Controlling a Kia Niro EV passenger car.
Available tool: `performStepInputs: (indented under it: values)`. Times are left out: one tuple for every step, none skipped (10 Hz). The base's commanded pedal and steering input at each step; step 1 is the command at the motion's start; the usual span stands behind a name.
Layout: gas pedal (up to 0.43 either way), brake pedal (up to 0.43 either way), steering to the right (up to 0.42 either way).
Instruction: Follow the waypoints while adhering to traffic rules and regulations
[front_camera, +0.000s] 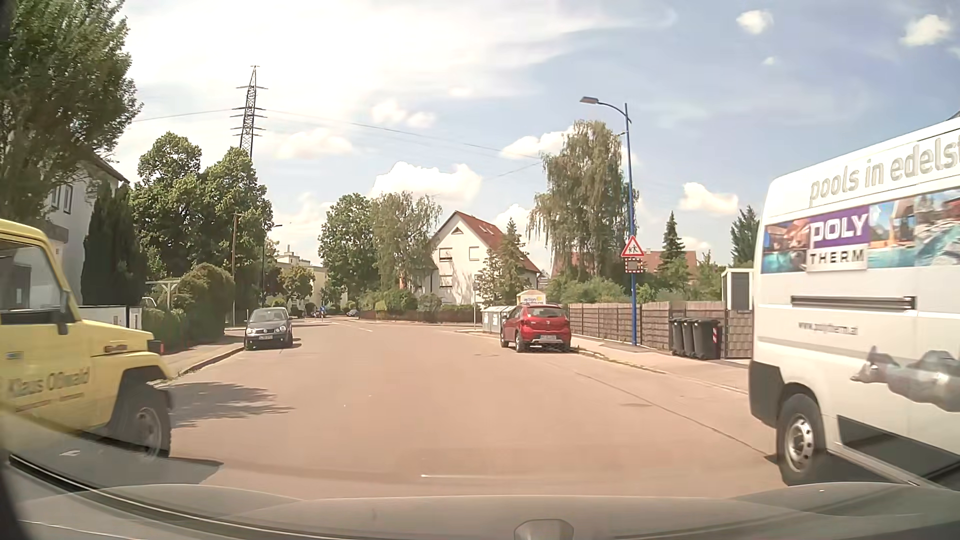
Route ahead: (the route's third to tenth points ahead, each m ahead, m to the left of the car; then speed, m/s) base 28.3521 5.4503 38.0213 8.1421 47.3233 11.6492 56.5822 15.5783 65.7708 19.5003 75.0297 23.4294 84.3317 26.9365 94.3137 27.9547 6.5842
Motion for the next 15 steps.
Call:
performStepInputs:
  values:
    - [0.079,0.000,-0.018]
    - [0.079,0.000,-0.020]
    - [0.079,0.000,-0.020]
    - [0.079,0.000,-0.020]
    - [0.079,0.000,-0.023]
    - [0.079,0.000,-0.029]
    - [0.079,0.000,-0.036]
    - [0.079,0.000,-0.041]
    - [0.079,0.000,-0.043]
    - [0.079,0.000,-0.046]
    - [0.079,0.000,-0.050]
    - [0.087,0.000,-0.053]
    - [0.118,0.000,-0.054]
    - [0.118,0.000,-0.054]
    - [0.118,0.000,-0.054]
